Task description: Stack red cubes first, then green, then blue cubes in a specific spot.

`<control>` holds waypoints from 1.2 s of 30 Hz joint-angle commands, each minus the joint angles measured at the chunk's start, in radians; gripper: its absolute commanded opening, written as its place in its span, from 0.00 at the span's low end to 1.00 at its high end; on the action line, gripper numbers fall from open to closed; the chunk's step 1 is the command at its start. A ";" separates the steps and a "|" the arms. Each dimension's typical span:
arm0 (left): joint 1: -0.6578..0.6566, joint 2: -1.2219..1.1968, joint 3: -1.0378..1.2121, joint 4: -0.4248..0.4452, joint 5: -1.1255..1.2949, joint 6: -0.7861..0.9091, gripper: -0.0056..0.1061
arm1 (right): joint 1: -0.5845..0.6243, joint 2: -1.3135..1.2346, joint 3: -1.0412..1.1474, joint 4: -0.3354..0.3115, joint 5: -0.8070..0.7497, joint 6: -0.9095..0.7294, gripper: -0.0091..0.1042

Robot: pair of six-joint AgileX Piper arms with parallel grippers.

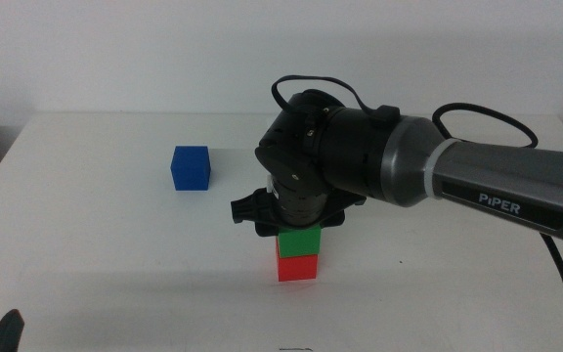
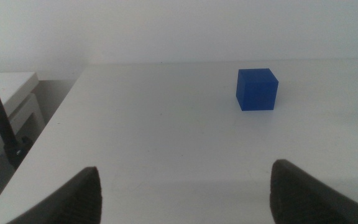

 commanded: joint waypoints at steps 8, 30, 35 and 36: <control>-0.003 -0.021 -0.003 -0.011 -0.083 -0.001 0.87 | -0.005 -0.047 -0.023 -0.034 -0.015 0.004 0.10; -0.003 -0.021 -0.003 -0.011 -0.083 -0.001 0.87 | -0.103 -0.766 0.499 0.051 -0.220 -0.306 0.89; -0.003 -0.021 -0.003 -0.011 -0.083 -0.001 0.87 | -0.159 -1.049 0.661 0.185 -0.197 -0.611 0.89; -0.003 -0.021 -0.003 -0.011 -0.083 -0.001 0.87 | -0.162 -1.106 0.679 0.217 -0.190 -0.672 0.89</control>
